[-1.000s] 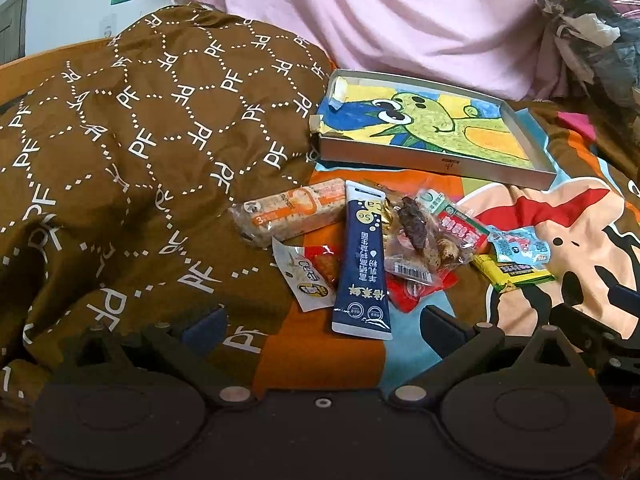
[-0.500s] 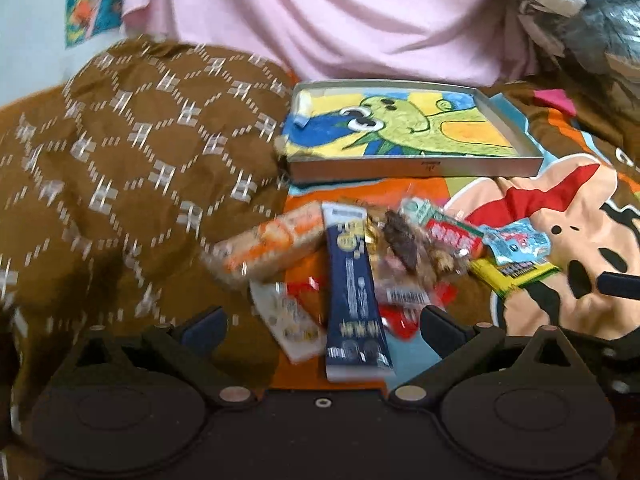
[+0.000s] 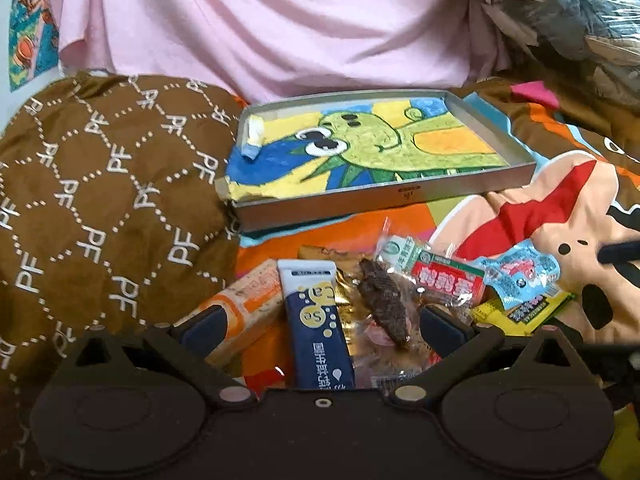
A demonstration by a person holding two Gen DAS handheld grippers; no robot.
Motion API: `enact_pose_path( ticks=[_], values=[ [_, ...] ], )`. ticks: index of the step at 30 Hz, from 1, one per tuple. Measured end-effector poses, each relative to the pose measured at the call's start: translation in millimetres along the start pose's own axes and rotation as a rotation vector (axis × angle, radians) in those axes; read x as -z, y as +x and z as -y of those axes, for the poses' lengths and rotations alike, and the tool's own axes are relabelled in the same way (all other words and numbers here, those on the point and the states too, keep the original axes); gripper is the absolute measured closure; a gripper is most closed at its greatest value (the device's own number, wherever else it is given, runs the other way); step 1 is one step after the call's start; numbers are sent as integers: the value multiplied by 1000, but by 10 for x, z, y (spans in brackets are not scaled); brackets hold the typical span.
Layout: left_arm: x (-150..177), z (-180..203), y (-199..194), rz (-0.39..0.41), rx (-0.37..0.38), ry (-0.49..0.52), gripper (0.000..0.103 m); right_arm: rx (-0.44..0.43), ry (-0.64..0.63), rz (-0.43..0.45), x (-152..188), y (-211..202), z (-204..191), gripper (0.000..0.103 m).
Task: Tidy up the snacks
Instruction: 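Grasp the blue Ca tube with left tool while right tool grasps dried-meat pack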
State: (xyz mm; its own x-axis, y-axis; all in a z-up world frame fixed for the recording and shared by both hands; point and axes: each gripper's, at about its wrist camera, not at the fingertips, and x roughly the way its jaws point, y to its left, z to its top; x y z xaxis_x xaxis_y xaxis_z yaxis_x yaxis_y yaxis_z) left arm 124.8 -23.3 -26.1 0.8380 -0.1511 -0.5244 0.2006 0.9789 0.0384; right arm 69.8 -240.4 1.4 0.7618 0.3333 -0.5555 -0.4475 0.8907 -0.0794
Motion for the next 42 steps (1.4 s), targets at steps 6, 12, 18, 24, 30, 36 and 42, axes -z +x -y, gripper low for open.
enact_pose_path(
  ticks=[6, 12, 18, 24, 30, 36, 42],
  values=[
    [31, -192, 60, -36, 103, -28, 2, 93, -160, 27, -252, 297, -71, 0],
    [42, -368, 136, -83, 147, -105, 10, 36, -150, -16, -543, 613, -92, 0],
    [70, -357, 145, -106, 165, -104, 21, 53, -148, -60, -628, 808, -167, 0],
    [86, -349, 192, -152, 174, -110, 36, -17, -70, -164, -716, 968, -176, 0],
    [98, -374, 220, -164, 171, -138, 50, -54, -45, -295, -852, 1102, -222, 7],
    [101, -389, 246, -172, 192, -156, 61, -97, -90, -387, -1076, 1191, -334, 16],
    [102, -431, 260, -180, 199, -190, 63, -162, -33, -516, -1199, 1348, -345, 27]
  ],
)
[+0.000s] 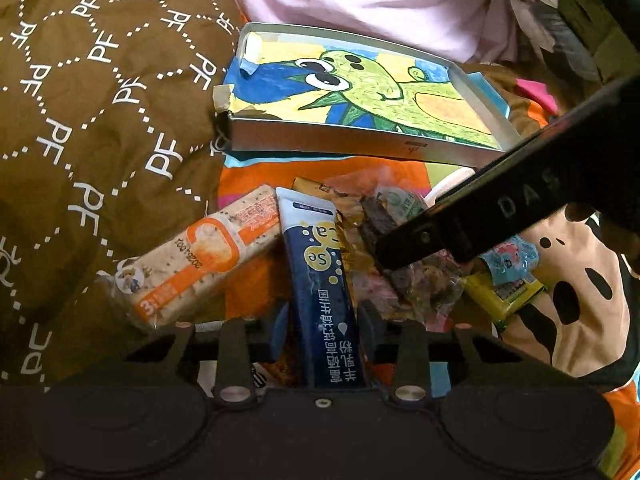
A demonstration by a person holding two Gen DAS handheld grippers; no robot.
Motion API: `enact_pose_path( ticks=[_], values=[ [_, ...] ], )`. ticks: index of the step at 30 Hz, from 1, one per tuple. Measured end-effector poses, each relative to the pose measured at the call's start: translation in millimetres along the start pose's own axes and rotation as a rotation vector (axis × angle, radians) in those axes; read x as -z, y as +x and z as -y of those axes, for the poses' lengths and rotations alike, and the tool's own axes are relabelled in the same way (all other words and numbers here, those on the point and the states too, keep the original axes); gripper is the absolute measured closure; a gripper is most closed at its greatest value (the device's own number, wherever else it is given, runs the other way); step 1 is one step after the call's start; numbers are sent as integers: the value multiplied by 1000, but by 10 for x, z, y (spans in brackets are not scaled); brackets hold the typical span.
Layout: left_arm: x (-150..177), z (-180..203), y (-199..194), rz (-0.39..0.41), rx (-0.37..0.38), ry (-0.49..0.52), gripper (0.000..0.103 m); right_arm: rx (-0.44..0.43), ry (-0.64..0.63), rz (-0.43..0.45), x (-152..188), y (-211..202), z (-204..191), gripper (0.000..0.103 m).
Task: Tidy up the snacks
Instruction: 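Grasp the blue Ca tube with left tool while right tool grasps dried-meat pack, then carry both snacks into the tray and open both tools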
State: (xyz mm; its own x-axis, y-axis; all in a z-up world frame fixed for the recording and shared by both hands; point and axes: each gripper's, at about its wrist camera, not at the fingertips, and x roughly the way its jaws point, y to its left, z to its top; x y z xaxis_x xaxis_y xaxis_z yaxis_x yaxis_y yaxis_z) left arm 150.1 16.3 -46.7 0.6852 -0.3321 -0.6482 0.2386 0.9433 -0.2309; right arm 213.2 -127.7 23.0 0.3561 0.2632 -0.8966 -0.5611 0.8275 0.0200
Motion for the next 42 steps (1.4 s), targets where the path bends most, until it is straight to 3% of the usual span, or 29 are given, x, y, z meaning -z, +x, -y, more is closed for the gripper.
enact_pose_path(
  ticks=[3, 6, 14, 16, 19, 23, 26, 27, 42],
  values=[
    [2, -9, -10, 3, -2, -6, 61, -33, 71, -96, -69, 89, 68, 34],
    [-7, -21, -5, 6, -1, -9, 60, -53, 124, -135, -130, 156, 137, 40],
    [-26, -37, 47, 12, 20, -17, 51, -100, 227, -119, -220, 284, 264, 41],
    [-15, -38, 50, 14, 18, -16, 53, -95, 243, -130, -213, 337, 252, 42],
    [-13, -42, 53, 5, 19, -16, 66, -70, 245, -136, -162, 371, 236, 51],
    [-11, -80, 51, -8, 37, -55, 70, -81, 272, -113, -116, 323, 273, 54],
    [-16, -111, 37, -11, 41, -83, 71, -88, 292, -98, -88, 262, 317, 56],
    [-22, -118, 34, -13, 40, -90, 72, -89, 297, -91, -84, 236, 336, 70],
    [-33, -88, -16, -24, 68, -127, 75, -171, 321, -29, -58, 21, 415, 87]
  ],
)
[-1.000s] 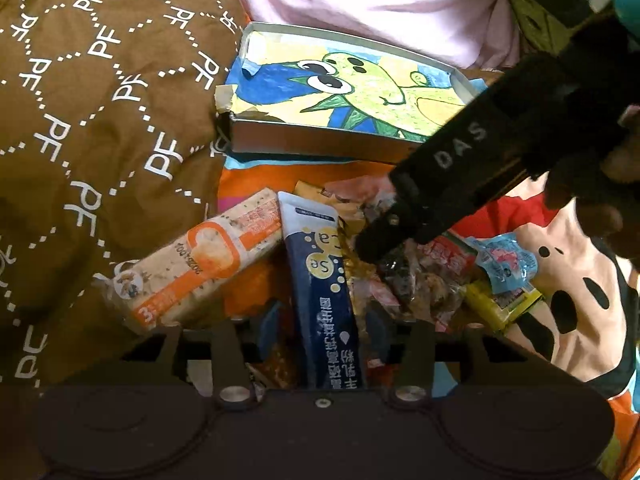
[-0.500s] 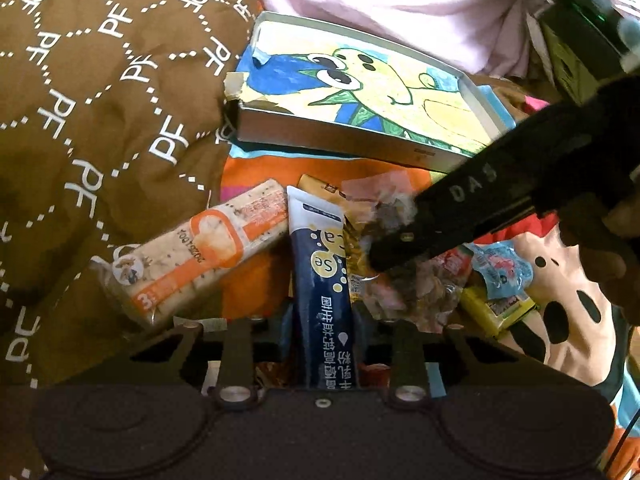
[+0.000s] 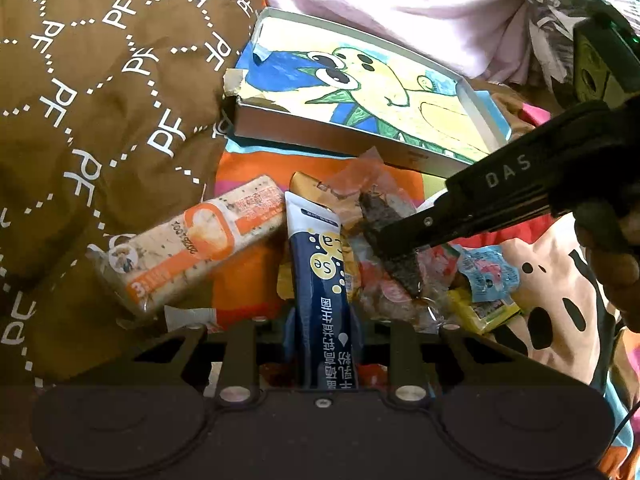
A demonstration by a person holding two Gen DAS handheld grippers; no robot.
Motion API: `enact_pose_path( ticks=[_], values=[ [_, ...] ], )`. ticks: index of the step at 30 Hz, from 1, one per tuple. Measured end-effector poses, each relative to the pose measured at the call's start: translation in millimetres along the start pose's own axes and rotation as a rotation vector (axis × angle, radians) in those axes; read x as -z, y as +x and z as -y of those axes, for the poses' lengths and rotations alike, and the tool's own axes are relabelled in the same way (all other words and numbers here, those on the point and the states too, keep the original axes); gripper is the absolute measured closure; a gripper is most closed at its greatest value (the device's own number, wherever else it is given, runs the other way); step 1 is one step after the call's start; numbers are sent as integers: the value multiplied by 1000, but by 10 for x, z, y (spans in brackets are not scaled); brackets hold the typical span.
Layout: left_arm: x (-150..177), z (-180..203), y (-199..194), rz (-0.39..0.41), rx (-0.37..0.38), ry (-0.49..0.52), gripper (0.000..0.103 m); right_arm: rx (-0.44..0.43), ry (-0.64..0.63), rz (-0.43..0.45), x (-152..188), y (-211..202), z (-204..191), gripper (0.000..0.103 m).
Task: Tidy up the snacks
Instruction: 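Carry both snacks into the tray and open both tools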
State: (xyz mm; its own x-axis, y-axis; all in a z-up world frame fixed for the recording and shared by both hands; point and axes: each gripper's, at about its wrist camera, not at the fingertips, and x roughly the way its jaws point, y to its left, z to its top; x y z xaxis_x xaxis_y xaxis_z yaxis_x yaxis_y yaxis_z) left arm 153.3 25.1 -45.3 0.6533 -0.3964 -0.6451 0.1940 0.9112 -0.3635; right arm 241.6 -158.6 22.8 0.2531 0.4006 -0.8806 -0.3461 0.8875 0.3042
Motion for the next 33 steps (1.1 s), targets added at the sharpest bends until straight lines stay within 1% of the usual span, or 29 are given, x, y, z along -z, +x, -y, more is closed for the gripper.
enact_pose_path(
  ticks=[7, 11, 16, 21, 23, 25, 28, 31, 33],
  values=[
    [27, 82, -28, 6, 16, 12, 75, -3, -5, 8, 78, -147, 62, 89],
    [40, 112, -73, 30, 26, 9, 75, -2, 11, 13, 136, -242, 126, 89],
    [39, 133, -127, 61, 38, -8, 75, 4, 20, 42, 189, -401, 186, 89],
    [28, 187, -190, 91, 30, -6, 75, -8, 38, 77, 232, -575, 249, 89],
    [5, 225, -210, 105, 16, 3, 75, -12, 43, 91, 247, -662, 276, 89],
    [-23, 259, -241, 125, 6, 8, 75, -12, 44, 117, 266, -787, 312, 89],
    [-116, 300, -263, 146, -7, -16, 75, -9, 57, 174, 271, -986, 394, 89],
    [-284, 391, -253, 179, -30, -15, 75, -8, 73, 234, 240, -1122, 491, 89],
    [-454, 486, -236, 217, -49, -5, 75, -13, 91, 276, 172, -1185, 578, 89]
  ],
)
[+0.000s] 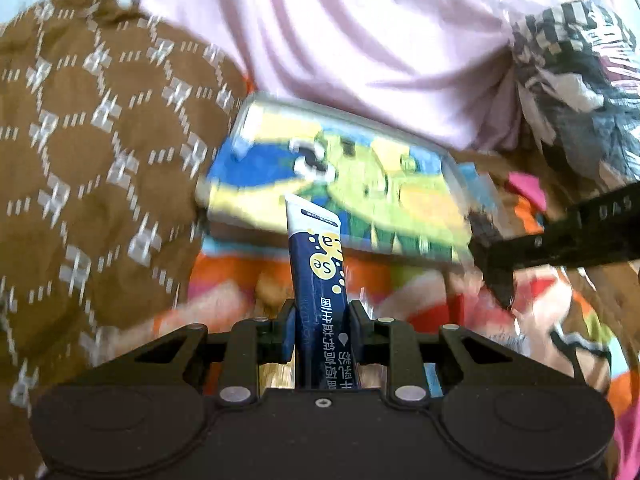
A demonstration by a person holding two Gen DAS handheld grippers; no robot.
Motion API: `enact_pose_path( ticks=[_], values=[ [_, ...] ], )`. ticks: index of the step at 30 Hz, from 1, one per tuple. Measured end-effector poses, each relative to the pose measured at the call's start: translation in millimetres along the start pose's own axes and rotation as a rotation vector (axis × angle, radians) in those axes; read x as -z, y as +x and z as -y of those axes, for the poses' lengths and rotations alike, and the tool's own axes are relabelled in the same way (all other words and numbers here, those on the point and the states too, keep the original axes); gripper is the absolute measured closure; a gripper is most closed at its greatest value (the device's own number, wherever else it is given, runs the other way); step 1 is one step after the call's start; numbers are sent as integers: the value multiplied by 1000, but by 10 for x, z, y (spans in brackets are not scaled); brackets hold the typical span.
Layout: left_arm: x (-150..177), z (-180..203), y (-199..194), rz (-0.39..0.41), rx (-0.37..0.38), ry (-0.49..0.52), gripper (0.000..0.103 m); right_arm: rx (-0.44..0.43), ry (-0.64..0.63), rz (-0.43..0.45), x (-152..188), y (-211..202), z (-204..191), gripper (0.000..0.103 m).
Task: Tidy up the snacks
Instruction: 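Carry both snacks into the tray and open both tools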
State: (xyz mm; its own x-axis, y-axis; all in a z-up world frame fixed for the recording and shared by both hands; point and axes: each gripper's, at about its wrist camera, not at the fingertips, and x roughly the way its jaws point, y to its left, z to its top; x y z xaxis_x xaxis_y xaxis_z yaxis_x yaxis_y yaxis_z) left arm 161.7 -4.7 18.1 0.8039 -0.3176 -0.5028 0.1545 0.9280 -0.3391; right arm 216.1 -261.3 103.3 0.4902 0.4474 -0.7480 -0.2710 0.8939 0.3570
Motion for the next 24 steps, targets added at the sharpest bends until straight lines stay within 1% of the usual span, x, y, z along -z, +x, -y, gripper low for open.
enact_pose_path(
  ticks=[4, 6, 7, 9, 14, 18, 24],
  values=[
    [-356, 201, 153, 82, -16, 9, 74, -18, 50, 72, -241, 35, 163, 89],
    [-529, 294, 289, 105, -19, 11, 74, -29, 64, 96, -358, 85, 238, 89],
    [-598, 341, 364, 103, -33, 15, 74, -31, 66, 108, -409, 114, 270, 89],
    [-732, 424, 539, 119, -34, 33, 74, -32, 65, 128, -526, 207, 360, 89],
    [-926, 535, 1046, 97, -40, 51, 74, -34, 90, 149, -759, 478, 624, 89],
    [-993, 564, 1400, 74, -49, 59, 74, -37, 109, 160, -860, 652, 824, 89],
    [-981, 608, 1737, 47, -54, 72, 74, -12, 94, 175, -902, 782, 1064, 89]
  ],
)
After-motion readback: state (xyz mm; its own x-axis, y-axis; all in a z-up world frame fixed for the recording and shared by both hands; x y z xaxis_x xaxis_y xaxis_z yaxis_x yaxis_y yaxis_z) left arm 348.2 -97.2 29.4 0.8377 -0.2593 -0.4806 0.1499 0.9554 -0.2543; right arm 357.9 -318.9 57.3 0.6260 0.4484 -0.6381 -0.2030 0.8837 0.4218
